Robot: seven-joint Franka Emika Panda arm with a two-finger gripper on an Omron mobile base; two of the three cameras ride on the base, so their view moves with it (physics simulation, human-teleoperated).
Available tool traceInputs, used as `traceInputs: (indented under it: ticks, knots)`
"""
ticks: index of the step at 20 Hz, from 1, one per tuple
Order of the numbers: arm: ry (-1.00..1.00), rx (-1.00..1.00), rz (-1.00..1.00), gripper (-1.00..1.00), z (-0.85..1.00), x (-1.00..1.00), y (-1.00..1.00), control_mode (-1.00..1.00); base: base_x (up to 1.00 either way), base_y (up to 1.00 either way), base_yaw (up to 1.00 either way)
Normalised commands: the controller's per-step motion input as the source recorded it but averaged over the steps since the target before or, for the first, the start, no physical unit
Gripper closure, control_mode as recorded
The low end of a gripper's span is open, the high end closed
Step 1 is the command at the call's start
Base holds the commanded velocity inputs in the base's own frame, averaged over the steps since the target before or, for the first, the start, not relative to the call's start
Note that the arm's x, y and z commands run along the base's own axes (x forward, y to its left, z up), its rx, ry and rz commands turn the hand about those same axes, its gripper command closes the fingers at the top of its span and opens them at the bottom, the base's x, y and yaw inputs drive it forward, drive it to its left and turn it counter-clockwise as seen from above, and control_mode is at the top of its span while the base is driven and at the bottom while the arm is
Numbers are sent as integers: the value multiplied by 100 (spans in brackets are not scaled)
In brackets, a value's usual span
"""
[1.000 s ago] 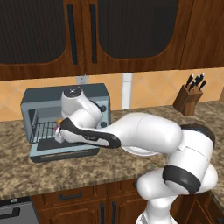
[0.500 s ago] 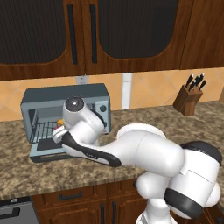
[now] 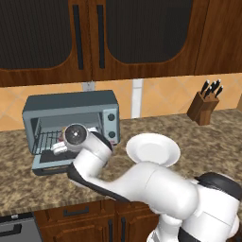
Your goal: Pick up the kebab skewer and baguette bread, and place them inside the toaster oven. Close the toaster oven door and start by setting the timer.
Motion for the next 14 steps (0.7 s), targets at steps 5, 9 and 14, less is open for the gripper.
traceInputs:
  ticks: [5, 9, 14]
  knots:
    - [-18, 14, -15, -100, 2, 0, -8, -100, 0, 0, 0]
    - [-9, 11, -3, -100, 4, 0, -18, -100, 0, 0, 0]
    - [-3, 9, 0, -100, 0, 0, -15, -100, 0, 0, 0]
